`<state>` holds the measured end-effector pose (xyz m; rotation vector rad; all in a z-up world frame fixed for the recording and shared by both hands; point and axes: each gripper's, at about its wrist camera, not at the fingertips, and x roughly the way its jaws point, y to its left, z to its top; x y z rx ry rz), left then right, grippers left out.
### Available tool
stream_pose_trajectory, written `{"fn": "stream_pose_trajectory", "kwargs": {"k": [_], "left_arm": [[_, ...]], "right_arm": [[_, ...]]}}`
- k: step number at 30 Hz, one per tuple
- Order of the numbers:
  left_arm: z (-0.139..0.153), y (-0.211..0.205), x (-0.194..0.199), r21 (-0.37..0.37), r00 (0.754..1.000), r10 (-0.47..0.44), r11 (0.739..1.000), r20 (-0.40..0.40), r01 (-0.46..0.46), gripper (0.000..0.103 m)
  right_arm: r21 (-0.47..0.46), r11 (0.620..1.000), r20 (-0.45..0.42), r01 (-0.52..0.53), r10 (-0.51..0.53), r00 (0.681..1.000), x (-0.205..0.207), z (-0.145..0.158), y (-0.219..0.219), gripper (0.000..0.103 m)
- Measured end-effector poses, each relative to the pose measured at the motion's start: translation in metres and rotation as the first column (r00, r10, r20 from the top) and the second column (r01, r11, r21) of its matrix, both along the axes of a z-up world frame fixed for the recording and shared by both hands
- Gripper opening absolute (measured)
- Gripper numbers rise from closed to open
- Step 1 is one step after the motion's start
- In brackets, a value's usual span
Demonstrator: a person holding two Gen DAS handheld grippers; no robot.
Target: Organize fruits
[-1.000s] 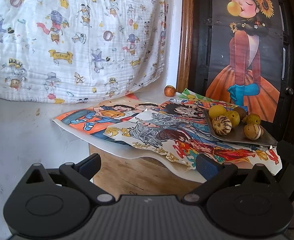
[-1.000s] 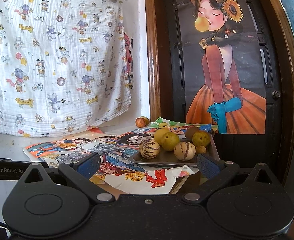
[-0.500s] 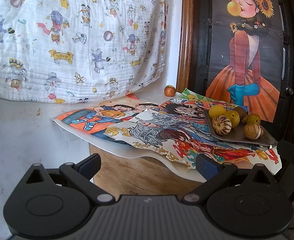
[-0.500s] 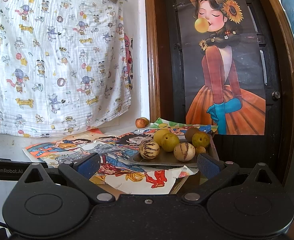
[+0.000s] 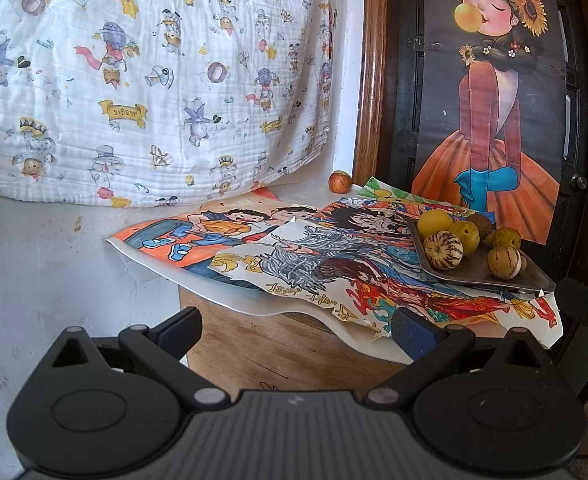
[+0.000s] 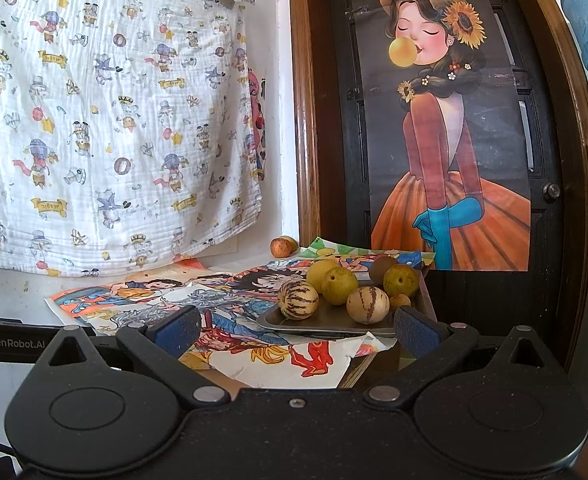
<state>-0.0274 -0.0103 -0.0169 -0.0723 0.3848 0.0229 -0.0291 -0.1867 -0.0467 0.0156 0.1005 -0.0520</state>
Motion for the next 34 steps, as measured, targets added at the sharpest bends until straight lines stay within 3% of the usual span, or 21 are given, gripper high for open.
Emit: {"fn": "stream_pose_trajectory", "kwargs": {"k": [15, 21, 34], "left_arm": [[0.0000, 0.0002, -0.0002, 0.002, 1.000, 0.000, 1.000, -0.001, 0.000, 0.103], [0.0009, 0.0009, -0.0020, 0.039, 0.994, 0.104, 0.994, -0.042, -0.102, 0.103], [0.0012, 0.0029, -0.0024, 0.025, 0.995, 0.092, 0.996, -0.034, -0.091, 0.103]], "right_arm": [[-0.001, 1.000, 0.000, 0.000, 0.000, 1.000, -0.0004, -0.0001, 0.0001, 0.103], [-0.002, 1.000, 0.000, -0.001, 0.001, 1.000, -0.0007, 0.0000, 0.0003, 0.103], [-0.003, 1.000, 0.000, -0.001, 0.001, 1.000, -0.0020, 0.0007, 0.0007, 0.103]]}}
